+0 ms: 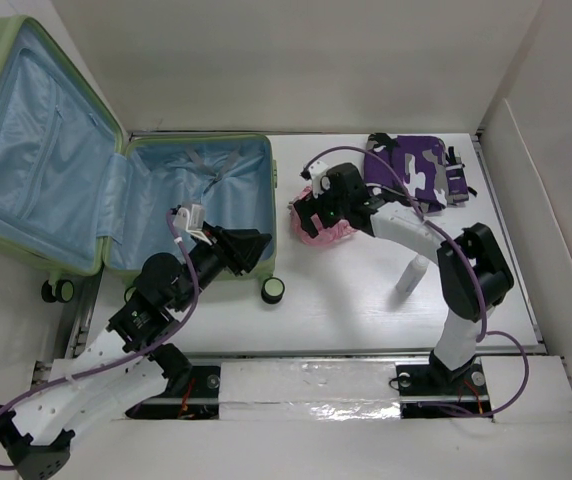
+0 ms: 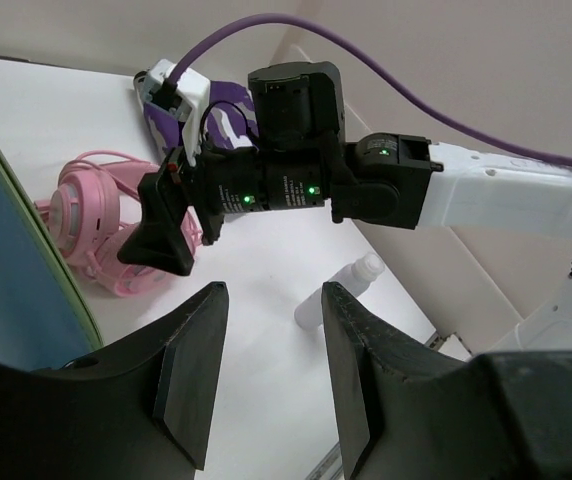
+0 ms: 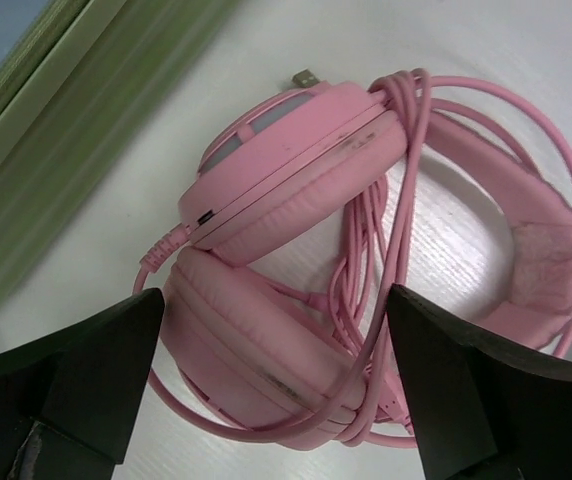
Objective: Pack the luggage
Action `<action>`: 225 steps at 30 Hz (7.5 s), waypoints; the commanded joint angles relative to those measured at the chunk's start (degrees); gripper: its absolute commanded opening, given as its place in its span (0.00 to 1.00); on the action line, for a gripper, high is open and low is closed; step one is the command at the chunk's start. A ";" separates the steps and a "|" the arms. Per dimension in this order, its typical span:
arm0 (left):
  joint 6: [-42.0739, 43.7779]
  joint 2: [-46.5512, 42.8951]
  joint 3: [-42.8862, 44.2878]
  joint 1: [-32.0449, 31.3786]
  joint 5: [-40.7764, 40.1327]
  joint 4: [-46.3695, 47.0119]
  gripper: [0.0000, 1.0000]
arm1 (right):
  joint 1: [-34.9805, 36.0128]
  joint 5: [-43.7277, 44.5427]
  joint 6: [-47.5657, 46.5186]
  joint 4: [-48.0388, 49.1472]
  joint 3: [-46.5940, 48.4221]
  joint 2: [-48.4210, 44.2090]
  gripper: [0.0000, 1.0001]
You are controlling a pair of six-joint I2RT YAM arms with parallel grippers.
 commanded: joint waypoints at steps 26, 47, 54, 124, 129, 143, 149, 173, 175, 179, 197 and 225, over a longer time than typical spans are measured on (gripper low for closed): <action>0.10 -0.86 -0.89 -0.29 0.42 4.75 0.37 | -3.99 -18.81 -6.07 -0.58 0.95 -3.89 0.25; -1.58 -18.26 0.25 -0.29 -8.37 7.66 0.39 | 12.26 -27.07 7.72 13.75 31.77 10.22 0.27; -1.75 -15.46 3.06 -0.29 -10.13 3.80 0.39 | 16.84 -23.04 13.34 9.44 53.41 29.22 0.36; -0.61 26.03 3.77 -5.48 7.10 21.11 0.28 | -16.91 18.02 5.44 -20.63 33.48 26.61 0.11; -0.26 28.92 6.47 -5.48 5.79 18.30 0.46 | -13.93 16.53 3.25 -12.99 17.07 15.02 0.07; -8.78 52.82 19.14 -3.19 -0.28 14.69 0.61 | -12.77 3.60 3.86 -1.81 -13.46 -20.85 0.80; -11.68 66.62 28.71 -4.33 -6.51 13.39 0.78 | -16.73 6.23 4.65 -3.48 -18.38 -36.47 0.76; -18.18 109.25 76.18 -3.01 -3.30 -5.88 0.60 | -18.14 -6.85 9.39 3.80 -28.14 -63.58 0.79; -18.54 110.66 78.38 -3.54 -2.23 -5.09 0.52 | -18.14 -7.29 10.27 4.69 -28.84 -64.02 0.79; -19.76 108.92 71.12 -1.70 4.61 11.28 0.09 | -17.61 -9.83 11.68 7.93 -30.25 -65.16 0.79; -6.69 89.14 71.79 12.18 23.18 9.45 0.00 | -17.09 -7.84 11.50 14.80 -36.23 -65.95 0.79; 4.39 52.21 29.78 56.65 16.68 -1.92 0.00 | -20.07 -9.05 12.30 12.95 -39.13 -69.12 0.89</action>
